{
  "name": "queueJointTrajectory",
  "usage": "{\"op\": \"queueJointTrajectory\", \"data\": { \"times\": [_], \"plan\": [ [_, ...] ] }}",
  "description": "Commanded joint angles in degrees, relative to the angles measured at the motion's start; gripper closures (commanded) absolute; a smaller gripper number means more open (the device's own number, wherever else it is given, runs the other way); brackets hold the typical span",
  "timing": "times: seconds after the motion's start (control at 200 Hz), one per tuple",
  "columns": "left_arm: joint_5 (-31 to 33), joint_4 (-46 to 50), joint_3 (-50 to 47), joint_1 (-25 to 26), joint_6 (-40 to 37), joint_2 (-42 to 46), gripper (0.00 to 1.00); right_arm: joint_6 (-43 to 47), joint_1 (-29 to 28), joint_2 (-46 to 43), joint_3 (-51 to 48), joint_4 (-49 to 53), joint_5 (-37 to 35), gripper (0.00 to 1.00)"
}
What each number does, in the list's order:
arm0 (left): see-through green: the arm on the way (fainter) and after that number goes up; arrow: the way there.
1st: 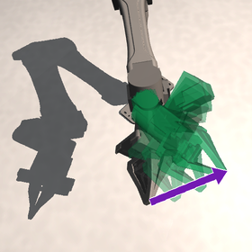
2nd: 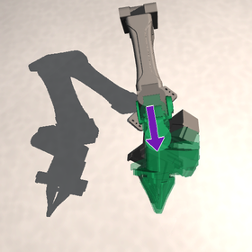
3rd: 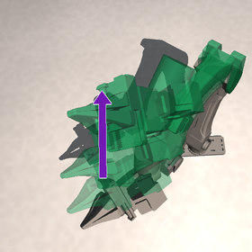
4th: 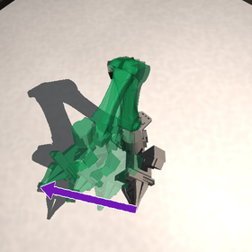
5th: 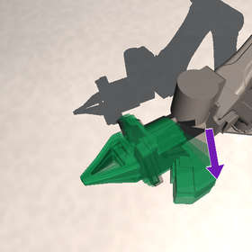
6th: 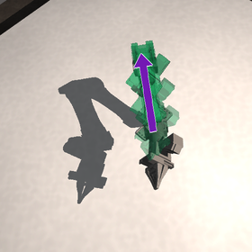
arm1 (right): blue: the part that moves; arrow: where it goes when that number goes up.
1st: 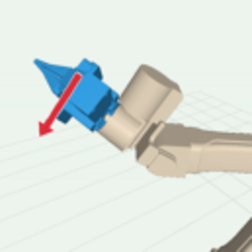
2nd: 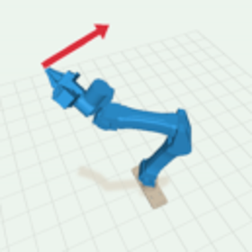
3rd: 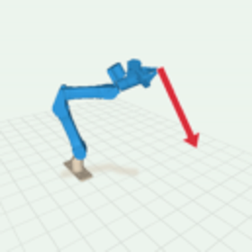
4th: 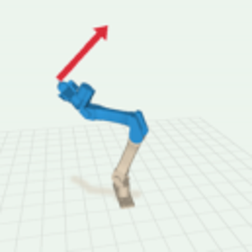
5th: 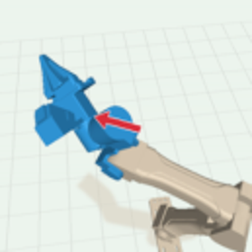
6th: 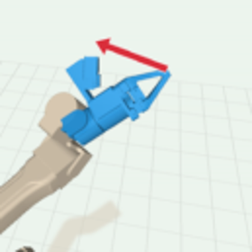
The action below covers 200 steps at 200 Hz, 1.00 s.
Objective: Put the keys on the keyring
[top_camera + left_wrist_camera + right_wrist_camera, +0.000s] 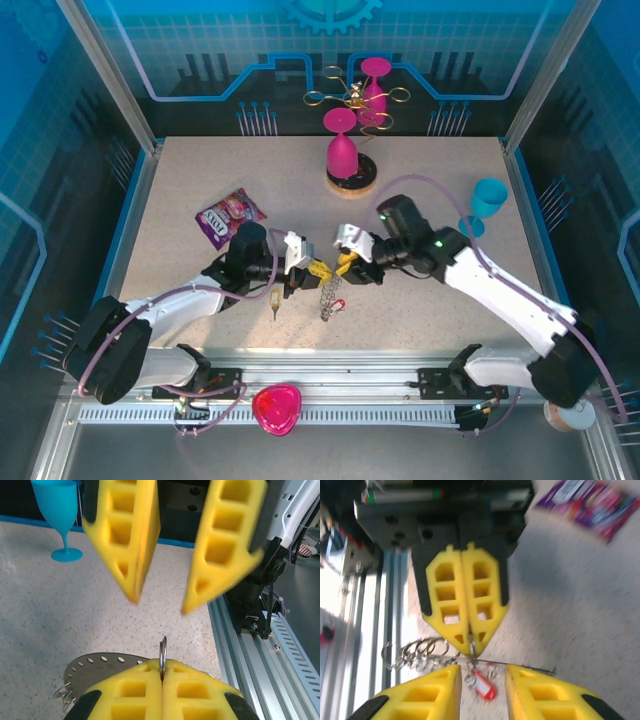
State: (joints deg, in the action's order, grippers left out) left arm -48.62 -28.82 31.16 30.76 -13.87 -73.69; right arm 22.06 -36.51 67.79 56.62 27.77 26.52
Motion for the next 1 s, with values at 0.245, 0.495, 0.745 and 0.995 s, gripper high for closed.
{"op": "queueJointTrajectory", "data": {
  "times": [0.245, 0.495, 0.745, 0.995],
  "plan": [
    [-5.0, -21.8, -4.0, 0.3, 8.8, -1.5, 1.0, -10.7, 1.8, -6.7, -18.0, -30.8, 8.9, 0.74],
    [-5.3, -23.4, -4.0, 0.3, 9.9, -2.2, 1.0, -10.7, 1.4, -6.2, -18.9, -33.1, 11.2, 0.76],
    [-6.3, -24.4, -3.8, 0.3, 10.9, -2.6, 1.0, -10.5, 1.2, -5.4, -18.3, -34.0, 11.9, 0.92],
    [-3.4, -18.7, -3.5, 0.3, 8.6, -1.5, 0.86, -7.4, 1.0, -5.4, -14.9, -26.2, 10.2, 1.0]
  ]
}}
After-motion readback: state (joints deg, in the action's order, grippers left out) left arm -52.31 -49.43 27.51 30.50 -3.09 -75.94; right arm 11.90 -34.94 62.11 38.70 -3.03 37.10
